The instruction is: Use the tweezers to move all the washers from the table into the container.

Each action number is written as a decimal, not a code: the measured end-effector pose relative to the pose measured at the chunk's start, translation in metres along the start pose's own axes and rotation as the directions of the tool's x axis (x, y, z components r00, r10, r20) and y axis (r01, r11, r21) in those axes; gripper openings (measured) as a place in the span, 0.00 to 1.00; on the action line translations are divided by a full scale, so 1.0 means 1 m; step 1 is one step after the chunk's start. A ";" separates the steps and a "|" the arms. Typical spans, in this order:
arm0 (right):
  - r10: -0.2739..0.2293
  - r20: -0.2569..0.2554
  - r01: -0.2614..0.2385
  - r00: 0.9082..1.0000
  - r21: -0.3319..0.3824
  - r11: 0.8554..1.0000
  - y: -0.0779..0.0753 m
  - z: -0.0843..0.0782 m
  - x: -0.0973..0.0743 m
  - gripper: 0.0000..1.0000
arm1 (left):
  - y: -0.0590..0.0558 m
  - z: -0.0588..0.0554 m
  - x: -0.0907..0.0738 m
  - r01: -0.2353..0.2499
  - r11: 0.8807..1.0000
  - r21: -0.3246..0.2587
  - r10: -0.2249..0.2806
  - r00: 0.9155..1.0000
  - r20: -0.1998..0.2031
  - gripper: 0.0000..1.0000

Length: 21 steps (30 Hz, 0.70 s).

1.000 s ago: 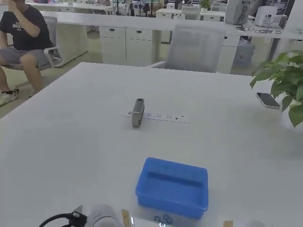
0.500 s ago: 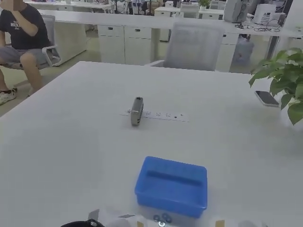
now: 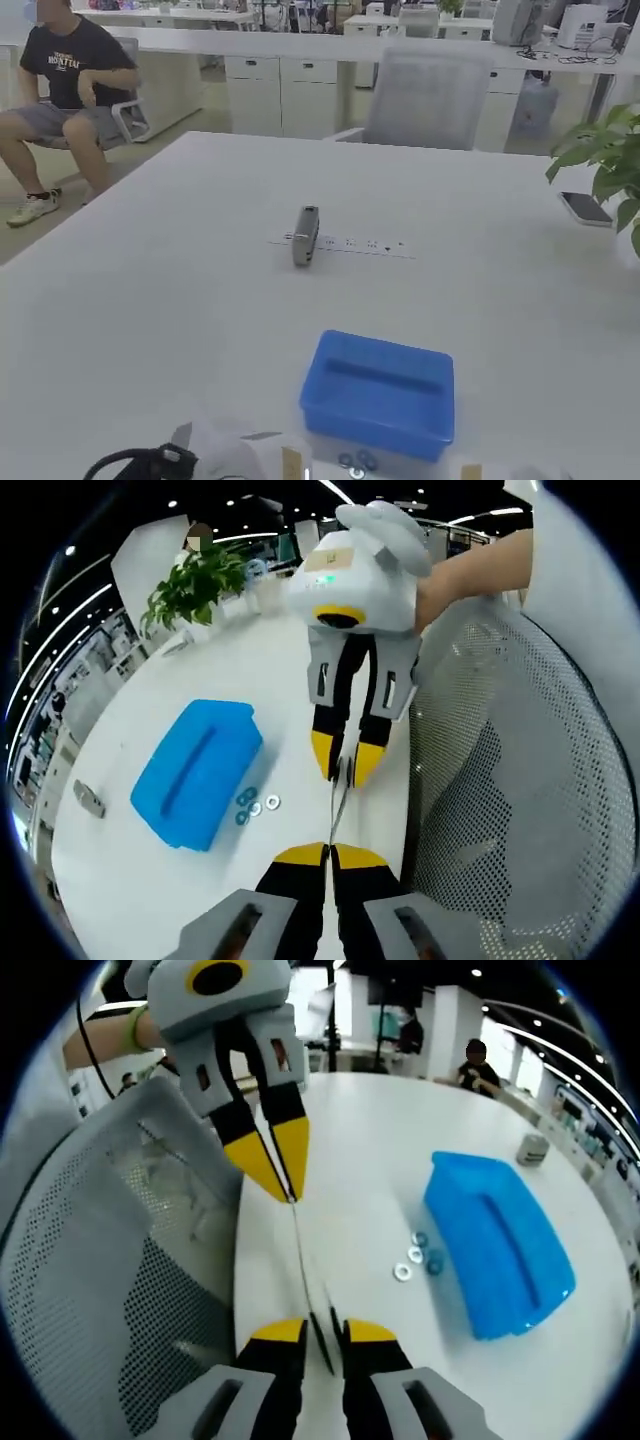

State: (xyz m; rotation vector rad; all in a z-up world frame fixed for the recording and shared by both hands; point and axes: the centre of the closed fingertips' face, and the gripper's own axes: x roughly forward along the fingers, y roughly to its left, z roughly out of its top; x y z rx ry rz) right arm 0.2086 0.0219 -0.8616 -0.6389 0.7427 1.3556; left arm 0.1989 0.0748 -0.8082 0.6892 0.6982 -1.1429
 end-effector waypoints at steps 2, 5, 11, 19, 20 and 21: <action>-0.002 0.014 0.002 1.000 -0.018 1.000 -0.001 0.005 0.001 0.09 | 0.001 0.008 -0.006 -0.003 1.000 -0.014 0.004 0.999 0.034 0.00; 0.003 0.029 -0.002 1.000 -0.017 1.000 -0.002 0.008 0.002 0.08 | 0.002 0.018 -0.013 -0.001 1.000 -0.014 0.002 0.998 0.066 0.00; 0.011 0.073 -0.011 0.997 0.001 1.000 -0.002 0.017 0.003 0.09 | 0.001 0.033 -0.020 0.016 1.000 0.017 -0.018 0.994 0.106 0.00; 0.004 0.086 -0.003 0.996 -0.015 1.000 -0.004 0.024 0.003 0.08 | 0.000 0.043 -0.022 0.031 0.997 0.074 -0.039 0.994 0.105 0.00; 0.003 0.090 -0.001 0.996 -0.015 1.000 -0.005 0.025 0.003 0.08 | 0.000 0.044 -0.023 0.030 0.997 0.077 -0.038 0.994 0.106 0.00; 0.002 0.094 0.000 0.996 -0.015 1.000 -0.005 0.026 0.004 0.08 | 0.001 0.045 -0.023 0.029 0.996 0.078 -0.038 0.994 0.107 0.00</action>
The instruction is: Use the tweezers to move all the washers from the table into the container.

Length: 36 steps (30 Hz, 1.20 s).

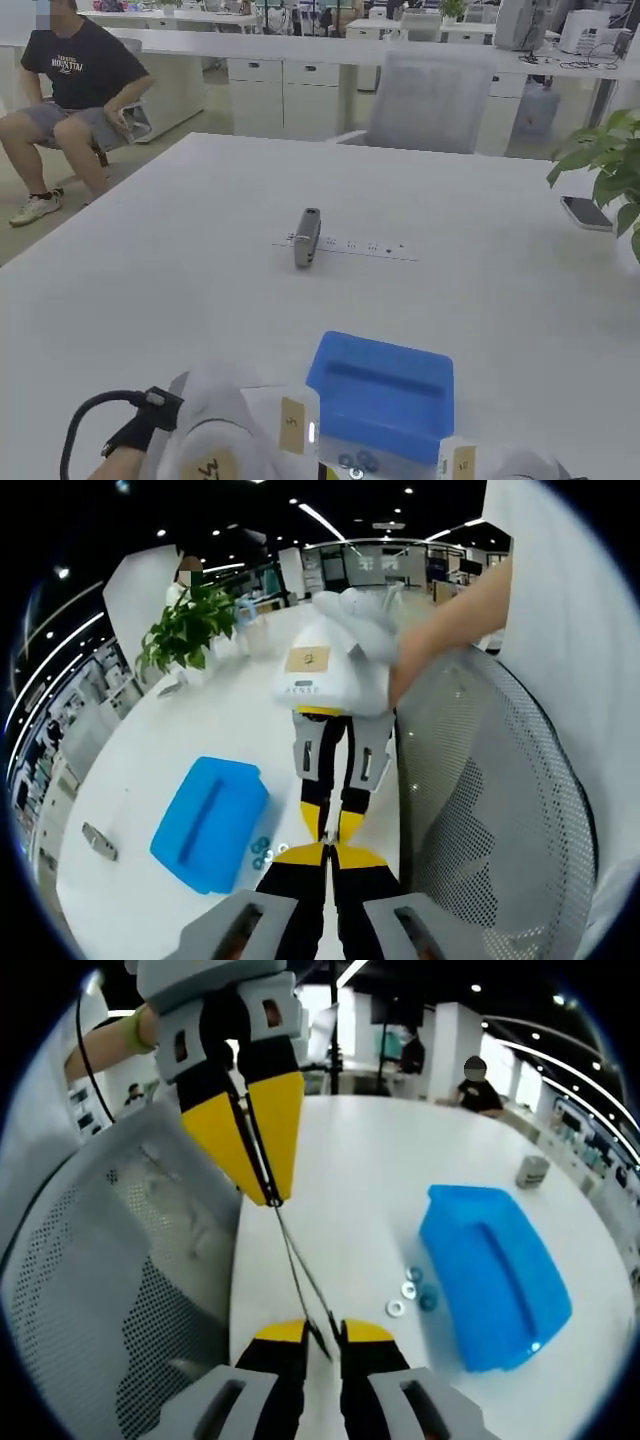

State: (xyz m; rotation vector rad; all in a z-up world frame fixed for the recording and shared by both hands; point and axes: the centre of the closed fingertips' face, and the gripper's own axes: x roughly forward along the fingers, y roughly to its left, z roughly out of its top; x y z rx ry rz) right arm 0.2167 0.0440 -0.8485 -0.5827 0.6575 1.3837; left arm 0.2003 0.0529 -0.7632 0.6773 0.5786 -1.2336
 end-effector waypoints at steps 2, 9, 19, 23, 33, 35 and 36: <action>-0.012 0.011 0.012 1.000 -0.003 1.000 -0.004 0.004 0.001 0.08 | 0.003 0.001 -0.001 -0.004 1.000 0.008 0.004 1.000 -0.004 0.00; -0.045 0.049 0.044 0.998 0.009 0.999 -0.021 0.016 0.007 0.08 | 0.018 -0.002 -0.005 -0.026 0.999 0.034 0.027 0.999 -0.032 0.00; -0.079 0.094 0.075 0.992 0.045 0.996 -0.041 0.028 0.013 0.08 | 0.040 -0.001 -0.008 -0.032 0.998 0.054 0.035 0.997 -0.063 0.00; -0.072 0.095 0.065 0.993 0.074 0.995 -0.042 0.025 0.015 0.09 | 0.044 0.000 -0.001 -0.006 0.998 0.061 0.011 0.997 -0.078 0.00; -0.066 0.099 0.054 0.993 0.119 0.991 -0.046 0.022 0.014 0.11 | 0.059 0.010 0.010 0.045 0.998 0.044 -0.041 0.995 -0.090 0.00; -0.061 0.130 0.044 0.990 0.126 0.991 -0.045 0.030 0.009 0.13 | 0.060 0.010 0.011 0.057 0.998 0.042 -0.052 0.993 -0.103 0.00; -0.056 0.155 0.035 0.986 0.139 0.990 -0.045 0.037 0.005 0.13 | 0.063 0.011 0.013 0.059 0.998 0.038 -0.055 0.993 -0.108 0.00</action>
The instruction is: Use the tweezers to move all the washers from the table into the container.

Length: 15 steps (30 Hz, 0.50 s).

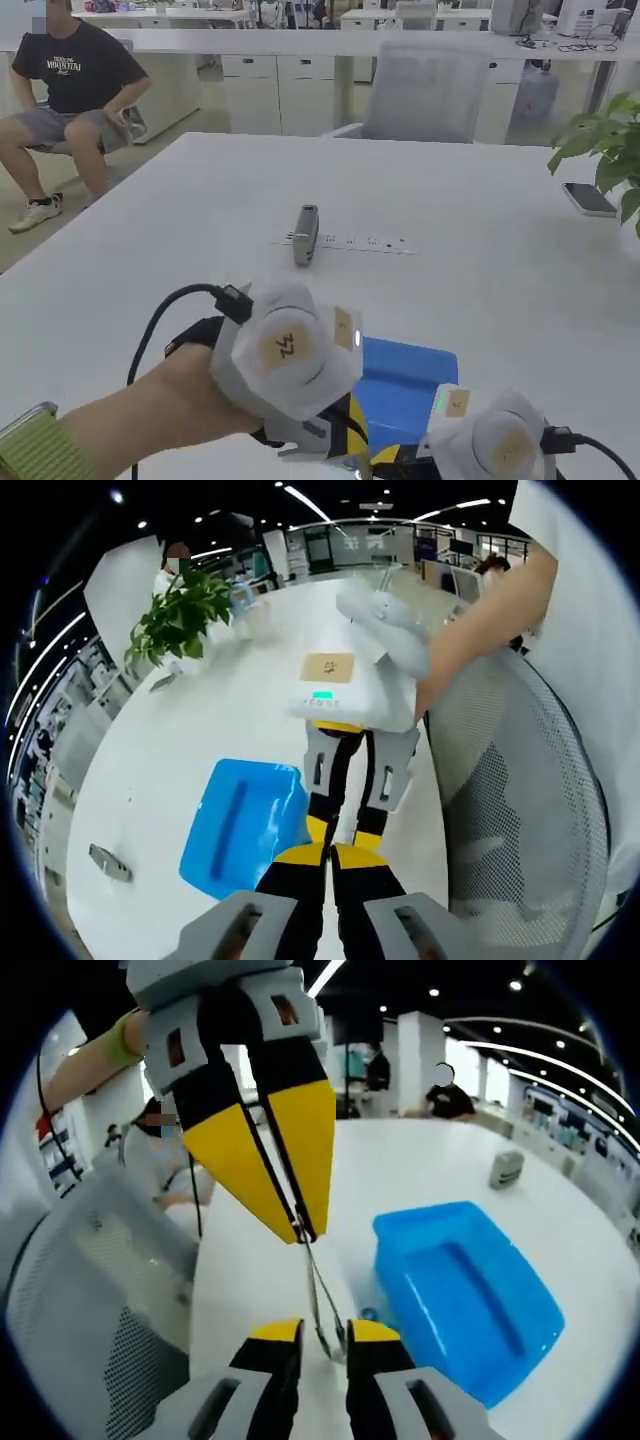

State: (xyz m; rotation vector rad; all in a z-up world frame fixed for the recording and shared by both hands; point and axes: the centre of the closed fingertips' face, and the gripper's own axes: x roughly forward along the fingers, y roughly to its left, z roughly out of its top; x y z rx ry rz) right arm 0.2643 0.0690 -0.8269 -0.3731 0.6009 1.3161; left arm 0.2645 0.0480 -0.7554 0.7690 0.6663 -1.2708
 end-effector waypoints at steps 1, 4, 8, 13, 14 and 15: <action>-0.008 0.007 0.008 1.000 0.004 1.000 -0.002 0.004 -0.003 0.13 | 0.002 0.000 0.001 0.003 1.000 -0.011 -0.003 1.000 -0.004 0.00; -0.024 -0.021 0.024 0.999 -0.005 1.000 -0.010 0.005 -0.007 0.06 | 0.004 0.004 0.005 0.024 0.996 -0.086 -0.021 0.999 0.035 0.00; 0.003 -0.029 -0.001 1.000 0.063 0.998 -0.011 0.003 -0.009 0.04 | 0.014 -0.001 0.009 -0.026 0.989 -0.144 0.036 0.997 0.068 0.04; -0.005 0.009 0.003 1.000 0.158 0.987 -0.017 0.001 -0.011 0.04 | 0.013 -0.008 -0.006 -0.077 0.948 -0.308 0.133 0.977 0.167 0.19; -0.009 0.014 0.006 1.000 0.164 0.986 -0.018 0.000 -0.011 0.04 | 0.013 -0.008 -0.013 -0.089 0.921 -0.379 0.179 0.961 0.209 0.20; -0.010 0.019 0.007 1.000 0.171 0.985 -0.018 0.001 -0.012 0.04 | 0.013 -0.009 -0.018 -0.091 0.900 -0.427 0.210 0.948 0.240 0.22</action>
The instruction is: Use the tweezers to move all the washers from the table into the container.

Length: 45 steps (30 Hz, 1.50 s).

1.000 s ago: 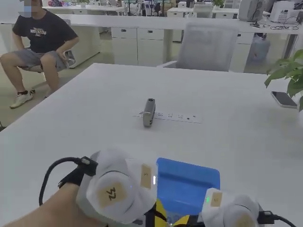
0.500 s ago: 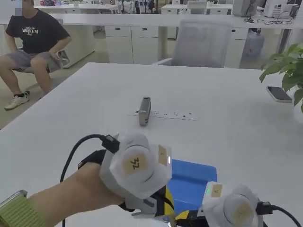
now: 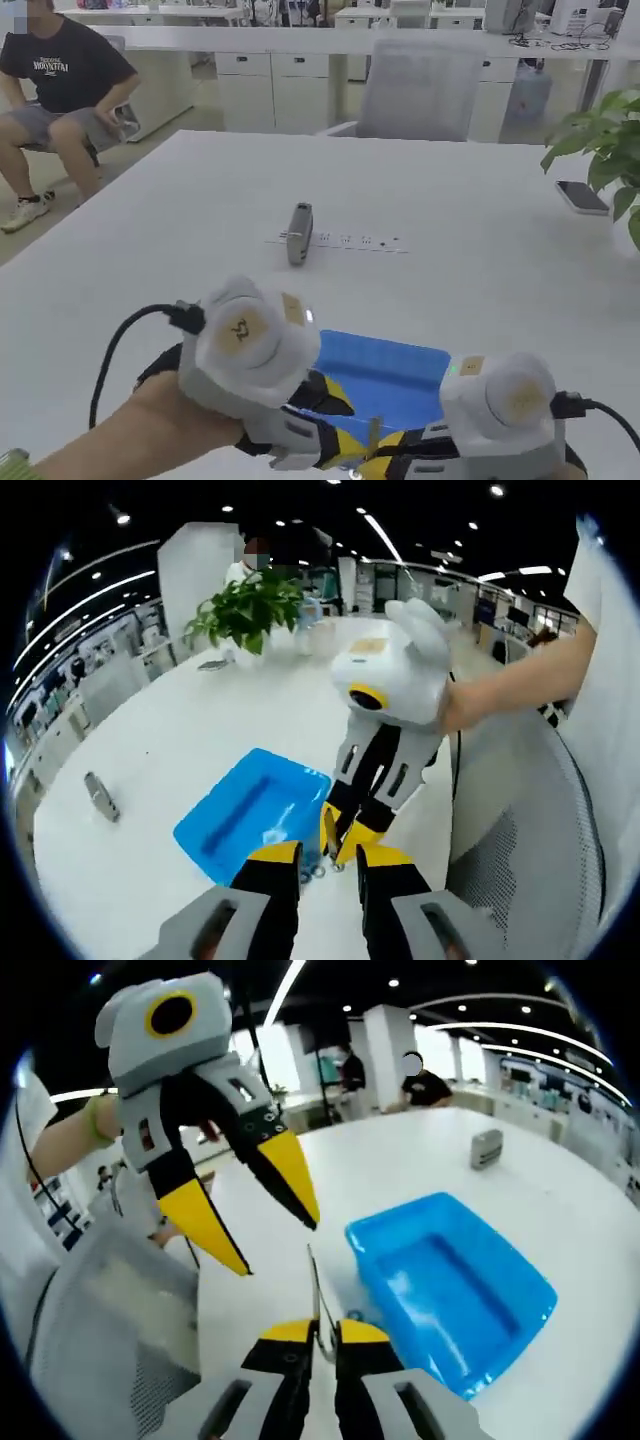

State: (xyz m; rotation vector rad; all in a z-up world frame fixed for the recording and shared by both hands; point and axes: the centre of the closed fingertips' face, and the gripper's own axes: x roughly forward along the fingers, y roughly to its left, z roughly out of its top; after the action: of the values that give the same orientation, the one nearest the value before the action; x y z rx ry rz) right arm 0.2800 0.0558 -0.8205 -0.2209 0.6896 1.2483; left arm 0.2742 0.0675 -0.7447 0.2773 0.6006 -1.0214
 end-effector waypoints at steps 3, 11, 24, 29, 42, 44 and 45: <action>-0.006 0.029 0.005 1.000 0.059 0.998 0.002 -0.001 -0.005 0.03 | 0.004 -0.002 -0.019 -0.049 0.985 -0.166 0.070 0.990 0.126 0.30; -0.003 0.108 -0.015 0.994 0.165 0.986 0.004 0.012 -0.020 0.03 | 0.008 -0.026 -0.059 -0.205 0.934 -0.294 0.283 0.925 0.254 0.41; -0.057 0.182 0.033 0.982 0.128 0.991 0.004 0.034 -0.049 0.03 | 0.008 -0.040 -0.068 -0.358 0.865 -0.351 0.462 0.842 0.280 0.76; -0.089 0.228 0.064 0.970 0.116 0.991 -0.001 0.044 -0.062 0.03 | 0.009 -0.024 -0.075 -0.367 0.864 -0.345 0.484 0.794 0.369 0.84; -0.254 0.222 0.237 0.941 0.102 0.966 -0.052 0.053 -0.073 0.03 | 0.016 -0.017 -0.088 -0.368 0.843 -0.392 0.522 0.734 0.435 0.89; -0.274 0.195 0.259 0.942 0.099 0.961 -0.062 0.049 -0.071 0.03 | 0.019 -0.020 -0.088 -0.367 0.838 -0.403 0.527 0.735 0.427 0.90; -0.293 0.166 0.283 0.942 0.082 0.956 -0.069 0.043 -0.069 0.03 | 0.020 -0.022 -0.089 -0.364 0.835 -0.413 0.530 0.734 0.425 0.91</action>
State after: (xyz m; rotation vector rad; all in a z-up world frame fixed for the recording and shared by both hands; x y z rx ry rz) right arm 0.3493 0.0004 -0.7604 -0.1550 0.5180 0.9528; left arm 0.2507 0.1515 -0.7113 -0.1364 0.1571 -0.4720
